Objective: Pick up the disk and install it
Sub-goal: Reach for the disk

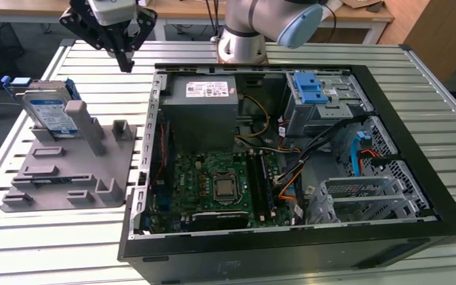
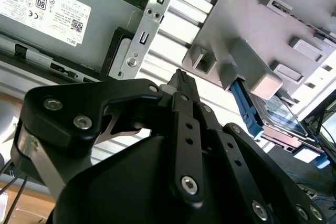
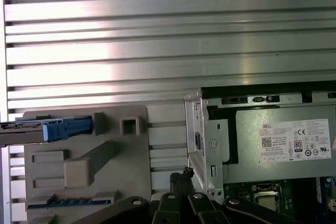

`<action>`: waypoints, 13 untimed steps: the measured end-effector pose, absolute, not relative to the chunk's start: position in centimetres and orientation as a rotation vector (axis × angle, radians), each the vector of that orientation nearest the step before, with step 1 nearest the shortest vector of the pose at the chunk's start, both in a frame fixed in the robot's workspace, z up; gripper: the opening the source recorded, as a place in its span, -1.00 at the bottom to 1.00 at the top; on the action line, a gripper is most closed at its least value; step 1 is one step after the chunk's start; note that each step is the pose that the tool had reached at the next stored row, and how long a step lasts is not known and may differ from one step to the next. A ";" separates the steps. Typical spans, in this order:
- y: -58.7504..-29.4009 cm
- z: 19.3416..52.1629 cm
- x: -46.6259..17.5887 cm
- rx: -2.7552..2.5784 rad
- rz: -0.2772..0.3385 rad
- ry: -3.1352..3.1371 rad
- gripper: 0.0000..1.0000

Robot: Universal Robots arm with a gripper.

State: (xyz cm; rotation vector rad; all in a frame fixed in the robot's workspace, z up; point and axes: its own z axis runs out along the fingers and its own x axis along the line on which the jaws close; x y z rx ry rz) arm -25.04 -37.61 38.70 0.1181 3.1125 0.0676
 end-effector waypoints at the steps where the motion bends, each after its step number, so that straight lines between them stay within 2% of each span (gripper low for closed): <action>1: -37.6 38.7 -25.1 0.118 0.068 3.112 -0.79; 13: -37.0 38.5 -27.4 0.118 0.067 3.113 -0.79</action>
